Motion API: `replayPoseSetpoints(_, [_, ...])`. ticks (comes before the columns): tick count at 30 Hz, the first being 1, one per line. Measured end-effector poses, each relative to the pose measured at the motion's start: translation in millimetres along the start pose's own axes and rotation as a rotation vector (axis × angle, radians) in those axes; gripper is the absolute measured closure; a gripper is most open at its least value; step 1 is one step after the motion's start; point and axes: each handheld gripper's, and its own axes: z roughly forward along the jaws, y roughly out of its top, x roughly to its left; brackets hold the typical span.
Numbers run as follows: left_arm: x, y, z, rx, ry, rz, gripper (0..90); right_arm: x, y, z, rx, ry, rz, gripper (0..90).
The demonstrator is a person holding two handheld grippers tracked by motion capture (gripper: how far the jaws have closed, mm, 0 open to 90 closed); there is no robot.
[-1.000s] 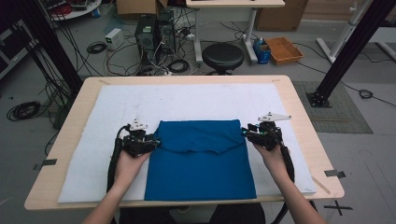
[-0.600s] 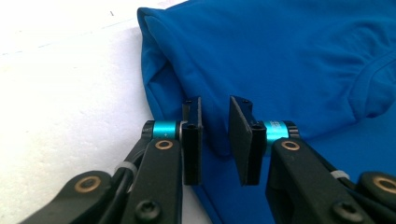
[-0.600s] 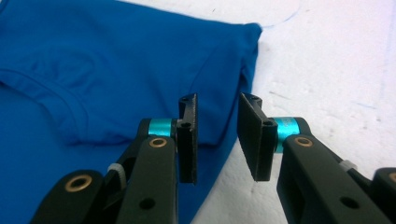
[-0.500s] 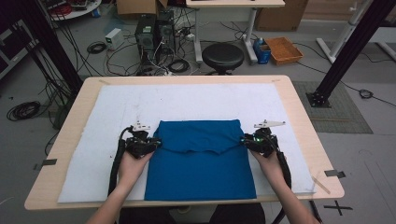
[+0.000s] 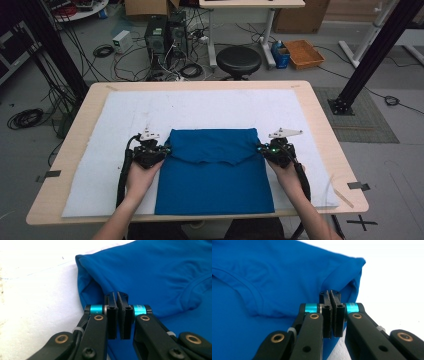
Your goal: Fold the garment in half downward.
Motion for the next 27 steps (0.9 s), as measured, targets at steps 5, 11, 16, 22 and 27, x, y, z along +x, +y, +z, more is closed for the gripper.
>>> replayPoseSetpoints(5, [-1.6,1.9,-3.2,-0.009,-0.01,-0.002,86.7,-0.3,0.8,-3.2,-0.01,0.011,0.006,89.1])
replayPoseSetpoints(11, [-3.7,2.6,-10.0,-0.014,-0.023,0.0,86.7,-0.6,1.6,-10.1,-0.018,0.017,0.011,89.2])
replayPoseSetpoints(16, [-9.7,3.9,-22.4,-0.021,-0.047,0.019,86.7,2.2,1.8,-21.9,-0.024,0.032,0.005,89.2])
replayPoseSetpoints(22, [-20.9,-2.2,-40.3,-0.014,-0.087,0.034,86.7,11.4,-6.4,-42.2,-0.014,0.057,-0.016,89.2])
replayPoseSetpoints(27, [-31.8,-10.0,-58.9,-0.007,-0.114,0.054,86.7,20.8,-15.7,-59.9,-0.016,0.081,-0.026,89.2])
